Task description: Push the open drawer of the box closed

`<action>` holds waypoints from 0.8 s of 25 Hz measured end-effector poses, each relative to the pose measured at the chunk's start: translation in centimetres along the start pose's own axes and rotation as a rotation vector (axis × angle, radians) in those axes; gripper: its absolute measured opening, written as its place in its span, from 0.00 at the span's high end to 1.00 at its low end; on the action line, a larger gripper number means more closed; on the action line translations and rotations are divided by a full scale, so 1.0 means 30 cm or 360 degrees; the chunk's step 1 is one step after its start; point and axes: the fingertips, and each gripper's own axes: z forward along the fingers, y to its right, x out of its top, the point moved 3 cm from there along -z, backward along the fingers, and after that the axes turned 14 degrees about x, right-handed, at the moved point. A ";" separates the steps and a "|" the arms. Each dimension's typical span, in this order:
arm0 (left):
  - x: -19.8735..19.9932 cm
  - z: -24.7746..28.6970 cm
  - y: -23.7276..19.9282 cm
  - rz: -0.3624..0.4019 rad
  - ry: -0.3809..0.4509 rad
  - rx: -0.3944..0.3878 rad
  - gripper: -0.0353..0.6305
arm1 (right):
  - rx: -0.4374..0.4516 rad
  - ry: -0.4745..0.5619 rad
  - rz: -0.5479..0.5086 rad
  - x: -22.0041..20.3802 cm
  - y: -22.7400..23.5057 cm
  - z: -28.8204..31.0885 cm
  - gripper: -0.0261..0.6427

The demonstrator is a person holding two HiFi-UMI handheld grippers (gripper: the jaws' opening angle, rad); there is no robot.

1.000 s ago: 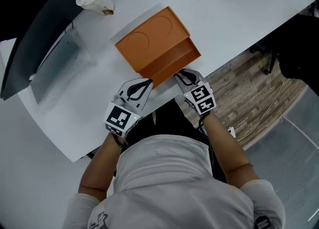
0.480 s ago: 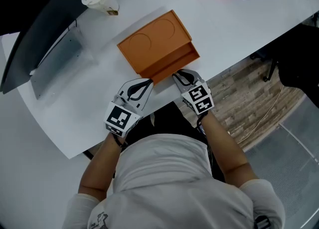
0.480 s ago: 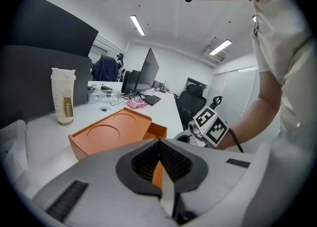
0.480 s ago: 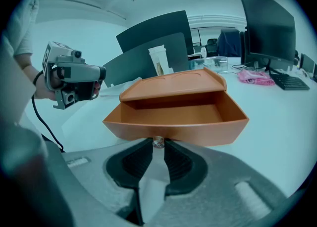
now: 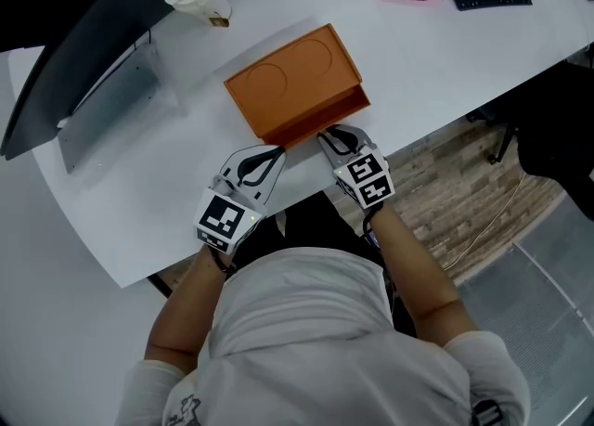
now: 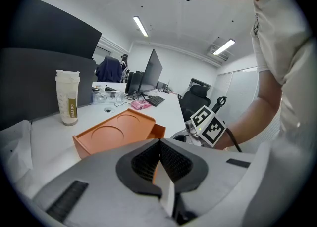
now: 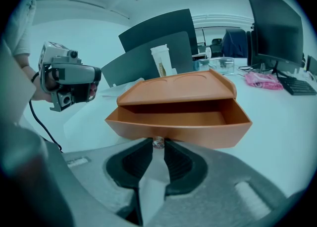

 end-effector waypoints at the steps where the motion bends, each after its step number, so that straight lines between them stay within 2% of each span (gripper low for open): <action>1: 0.005 0.001 -0.001 -0.0001 0.0005 0.0006 0.95 | 0.0006 0.0000 -0.0005 0.006 0.003 0.004 0.85; 20: 0.015 0.006 -0.014 -0.0024 0.0014 0.0097 0.95 | 0.0069 -0.0002 -0.0062 0.101 0.047 0.066 0.85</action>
